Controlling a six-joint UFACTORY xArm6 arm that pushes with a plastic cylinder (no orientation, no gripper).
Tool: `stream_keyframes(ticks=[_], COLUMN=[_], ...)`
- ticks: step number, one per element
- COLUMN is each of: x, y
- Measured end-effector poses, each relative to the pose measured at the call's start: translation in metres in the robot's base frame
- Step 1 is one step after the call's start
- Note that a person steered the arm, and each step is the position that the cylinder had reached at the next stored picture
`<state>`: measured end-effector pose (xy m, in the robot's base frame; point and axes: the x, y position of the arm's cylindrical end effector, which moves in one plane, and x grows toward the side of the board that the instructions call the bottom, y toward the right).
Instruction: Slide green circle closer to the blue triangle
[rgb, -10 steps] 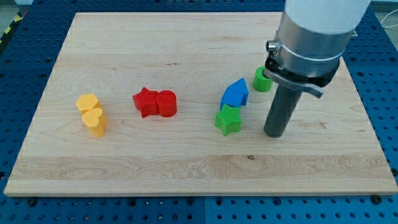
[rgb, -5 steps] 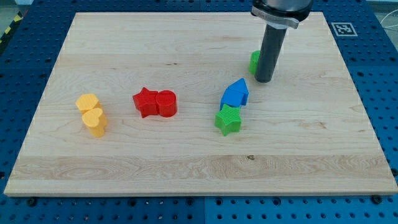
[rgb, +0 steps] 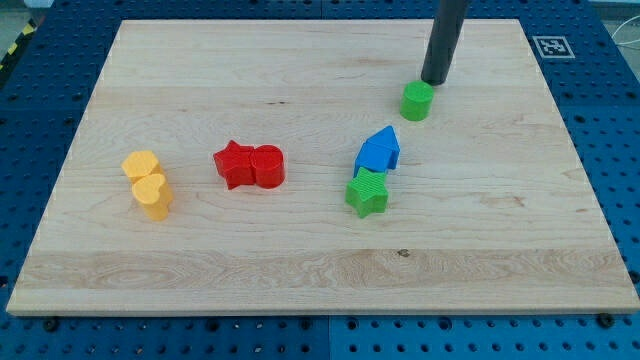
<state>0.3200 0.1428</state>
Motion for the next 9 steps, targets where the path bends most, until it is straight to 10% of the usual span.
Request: stream_keyframes(ticks=[9], x=[0.068], y=[-0.019])
